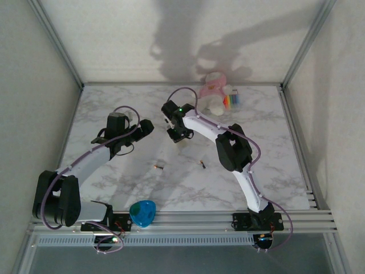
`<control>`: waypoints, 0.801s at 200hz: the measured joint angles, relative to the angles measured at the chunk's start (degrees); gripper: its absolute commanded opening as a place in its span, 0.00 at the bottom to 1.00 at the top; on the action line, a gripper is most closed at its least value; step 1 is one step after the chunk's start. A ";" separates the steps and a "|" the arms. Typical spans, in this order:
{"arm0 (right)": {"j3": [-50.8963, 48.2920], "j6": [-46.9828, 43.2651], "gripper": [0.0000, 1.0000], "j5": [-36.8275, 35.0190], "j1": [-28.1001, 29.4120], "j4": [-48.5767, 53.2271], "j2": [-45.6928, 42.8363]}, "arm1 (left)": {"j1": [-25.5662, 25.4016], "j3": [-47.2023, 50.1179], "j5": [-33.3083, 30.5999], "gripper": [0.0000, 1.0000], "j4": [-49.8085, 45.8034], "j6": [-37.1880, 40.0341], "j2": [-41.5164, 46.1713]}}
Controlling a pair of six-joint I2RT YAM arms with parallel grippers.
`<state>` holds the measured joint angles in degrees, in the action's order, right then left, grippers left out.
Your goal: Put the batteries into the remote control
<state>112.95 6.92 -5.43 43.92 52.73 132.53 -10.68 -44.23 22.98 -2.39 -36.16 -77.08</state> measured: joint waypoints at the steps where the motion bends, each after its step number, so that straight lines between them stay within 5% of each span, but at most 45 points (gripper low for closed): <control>1: 0.00 0.00 0.26 0.00 0.00 0.00 0.02 | 0.00 0.00 0.00 1.00 0.00 0.00 0.00; 105: -0.31 3.08 0.26 -1.07 -0.61 -0.31 -4.39 | 0.00 0.00 0.00 1.00 0.00 0.00 0.00; 160: -8.37 6.25 0.27 -1.18 -5.35 -3.13 -9.94 | 0.00 0.00 0.02 1.00 0.00 0.00 0.02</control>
<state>104.57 13.17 -6.61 38.57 49.60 122.58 -10.68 -44.23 23.00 -2.39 -36.16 -77.06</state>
